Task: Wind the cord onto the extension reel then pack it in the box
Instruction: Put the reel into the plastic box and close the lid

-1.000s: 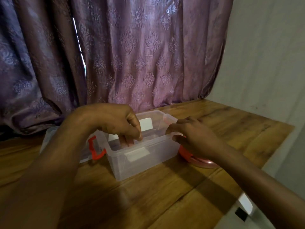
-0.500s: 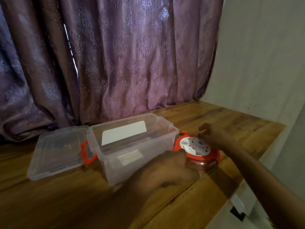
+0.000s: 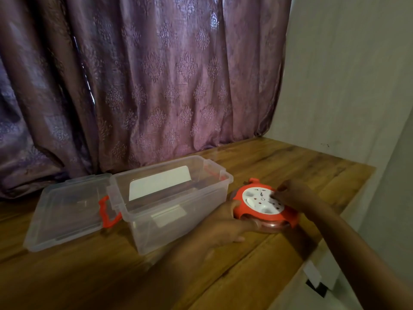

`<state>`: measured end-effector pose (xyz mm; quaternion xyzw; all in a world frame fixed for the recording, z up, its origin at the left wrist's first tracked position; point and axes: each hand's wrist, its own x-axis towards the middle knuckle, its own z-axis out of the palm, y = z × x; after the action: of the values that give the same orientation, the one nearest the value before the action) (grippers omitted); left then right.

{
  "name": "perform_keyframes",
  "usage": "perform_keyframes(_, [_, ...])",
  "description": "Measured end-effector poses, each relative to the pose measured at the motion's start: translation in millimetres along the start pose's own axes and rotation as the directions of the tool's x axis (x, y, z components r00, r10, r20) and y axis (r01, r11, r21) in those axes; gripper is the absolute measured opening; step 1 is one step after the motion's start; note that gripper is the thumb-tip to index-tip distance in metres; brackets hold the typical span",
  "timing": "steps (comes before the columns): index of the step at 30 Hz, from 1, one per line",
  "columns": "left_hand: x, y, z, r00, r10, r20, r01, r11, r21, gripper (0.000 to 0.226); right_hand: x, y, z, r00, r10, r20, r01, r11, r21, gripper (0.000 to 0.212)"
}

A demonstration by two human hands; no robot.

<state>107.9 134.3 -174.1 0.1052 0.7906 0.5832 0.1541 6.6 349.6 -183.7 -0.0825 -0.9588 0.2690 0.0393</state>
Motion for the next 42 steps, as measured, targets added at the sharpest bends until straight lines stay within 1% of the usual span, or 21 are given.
perform_keyframes(2, [-0.1, 2.7, 1.6, 0.998, 0.066, -0.015, -0.065, 0.996, 0.055, 0.060, -4.7, 8.2, -4.0, 0.998, 0.017, -0.062, -0.014, 0.999, 0.051, 0.020])
perform_keyframes(4, [-1.3, 8.9, 2.8, 0.989, 0.146, -0.026, -0.142, 0.984, 0.107, 0.067, -7.9, 17.0, -7.4, 0.991, 0.061, -0.117, -0.037, 0.980, 0.196, 0.021])
perform_keyframes(6, [-3.8, 16.7, 2.1, 0.981, 0.190, -0.024, -0.188, 0.980, 0.066, 0.076, -12.4, 22.6, -10.8, 0.983, 0.113, -0.147, -0.054, 0.933, 0.356, 0.028])
perform_keyframes(7, [-5.6, 20.6, 1.4, 0.977, 0.212, -0.023, -0.211, 0.977, 0.035, 0.077, -16.0, 23.0, -12.8, 0.981, 0.122, -0.154, -0.046, 0.906, 0.420, 0.029])
perform_keyframes(8, [-7.4, 25.0, 0.2, 0.970, 0.240, -0.029, -0.240, 0.971, 0.014, 0.076, -20.0, 21.3, -14.9, 0.980, 0.120, -0.159, -0.030, 0.877, 0.479, 0.027])
perform_keyframes(10, [-11.8, 34.4, -3.8, 0.948, 0.313, -0.061, -0.312, 0.950, 0.024, 0.072, -28.9, 12.7, -19.3, 0.981, 0.106, -0.166, 0.015, 0.799, 0.601, 0.021])
perform_keyframes(13, [-18.8, 50.0, -18.1, 0.886, 0.433, -0.167, -0.424, 0.902, 0.084, 0.061, -43.2, -12.8, -26.9, 0.981, 0.084, -0.177, 0.077, 0.663, 0.745, 0.010])
perform_keyframes(15, [-22.4, 58.7, -34.4, 0.830, 0.490, -0.268, -0.486, 0.870, 0.085, 0.053, -51.3, -35.1, -31.1, 0.976, 0.055, -0.209, 0.138, 0.586, 0.798, 0.016])
perform_keyframes(18, [-25.4, 63.3, -62.4, 0.756, 0.494, -0.429, -0.526, 0.849, 0.050, 0.048, -62.1, -74.8, -33.6, 0.966, -0.007, -0.258, 0.232, 0.457, 0.859, 0.031])
perform_keyframes(20, [-25.7, 59.8, -81.2, 0.739, 0.436, -0.514, -0.512, 0.859, -0.008, 0.045, -66.5, -103.0, -30.6, 0.958, -0.063, -0.279, 0.280, 0.388, 0.878, 0.037])
perform_keyframes(21, [-26.1, 57.1, -90.5, 0.741, 0.393, -0.545, -0.502, 0.863, -0.060, 0.043, -67.4, -116.9, -27.2, 0.953, -0.087, -0.289, 0.300, 0.377, 0.876, 0.040])
perform_keyframes(23, [-27.1, 50.5, -109.7, 0.740, 0.303, -0.601, -0.475, 0.867, -0.148, 0.041, -67.9, -142.9, -17.1, 0.945, -0.127, -0.302, 0.327, 0.382, 0.864, 0.045])
perform_keyframes(25, [-28.3, 44.3, -128.8, 0.720, 0.238, -0.652, -0.465, 0.862, -0.199, 0.040, -66.5, -164.3, -5.2, 0.943, -0.163, -0.289, 0.330, 0.384, 0.862, 0.049])
perform_keyframes(27, [-28.2, 38.9, -145.3, 0.694, 0.175, -0.699, -0.465, 0.849, -0.249, 0.038, -62.7, -179.9, 5.1, 0.947, -0.196, -0.253, 0.309, 0.352, 0.883, 0.049])
perform_keyframes(29, [-28.5, 32.8, -158.6, 0.680, 0.101, -0.726, -0.454, 0.836, -0.308, 0.036, -57.4, -191.4, 15.1, 0.954, -0.210, -0.216, 0.278, 0.337, 0.899, 0.046])
perform_keyframes(32, [-28.8, 26.0, -170.0, 0.678, 0.030, -0.734, -0.424, 0.832, -0.358, 0.035, -50.1, -197.3, 31.6, 0.956, -0.220, -0.194, 0.266, 0.370, 0.890, 0.046])
perform_keyframes(36, [-28.0, 26.5, -179.7, 0.618, 0.079, -0.782, -0.442, 0.858, -0.262, 0.031, -44.8, -191.5, 51.4, 0.958, -0.253, -0.136, 0.236, 0.421, 0.876, 0.046])
perform_keyframes(39, [-26.8, 26.9, -187.2, 0.597, 0.136, -0.791, -0.420, 0.893, -0.163, 0.030, -40.6, -190.8, 55.0, 0.963, -0.208, -0.173, 0.255, 0.490, 0.834, 0.039])
perform_keyframes(42, [-26.1, 23.9, -189.0, 0.598, 0.146, -0.788, -0.377, 0.919, -0.116, 0.027, -42.9, -193.7, 54.6, 0.956, -0.189, -0.226, 0.294, 0.564, 0.771, 0.040])
